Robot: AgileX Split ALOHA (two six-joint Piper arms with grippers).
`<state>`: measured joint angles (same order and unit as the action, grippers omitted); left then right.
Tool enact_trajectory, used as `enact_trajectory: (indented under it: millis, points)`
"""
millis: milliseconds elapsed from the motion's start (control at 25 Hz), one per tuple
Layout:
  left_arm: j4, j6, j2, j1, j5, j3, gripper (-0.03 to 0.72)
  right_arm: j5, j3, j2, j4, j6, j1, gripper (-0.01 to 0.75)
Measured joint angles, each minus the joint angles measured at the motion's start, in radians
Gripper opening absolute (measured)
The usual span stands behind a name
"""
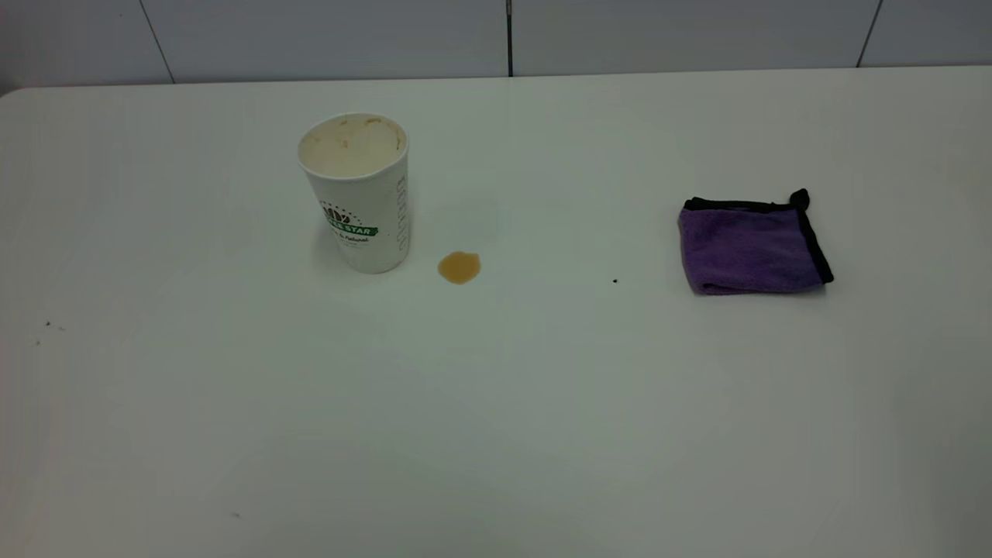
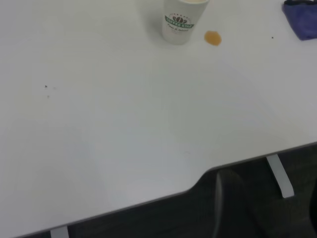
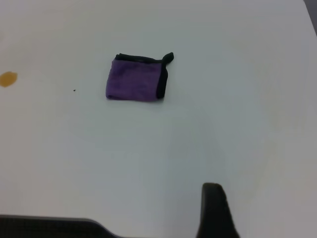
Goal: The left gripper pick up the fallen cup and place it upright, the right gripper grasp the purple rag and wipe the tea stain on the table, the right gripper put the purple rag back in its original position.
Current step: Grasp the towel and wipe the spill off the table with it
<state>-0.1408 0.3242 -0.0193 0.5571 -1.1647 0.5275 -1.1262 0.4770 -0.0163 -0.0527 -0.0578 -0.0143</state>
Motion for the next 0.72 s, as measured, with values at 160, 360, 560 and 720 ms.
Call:
enact_trajectory:
  millis: [160,360,560,720]
  points:
    - [-0.088,0.005,0.000,0.000,0.000,0.000,0.414,0.000,0.000,0.000,0.000,0.000,0.000,0.533]
    - [-0.128,-0.011,-0.001,0.000,0.002,-0.004,0.414,0.000,0.000,0.000,0.000,0.000,0.000,0.533]
    - [-0.031,-0.112,-0.001,0.000,0.010,-0.031,0.414,0.000,0.000,0.000,0.000,0.000,0.000,0.533]
    - [0.064,-0.253,-0.002,0.000,0.023,-0.039,0.414,0.000,0.000,0.000,0.000,0.000,0.000,0.533]
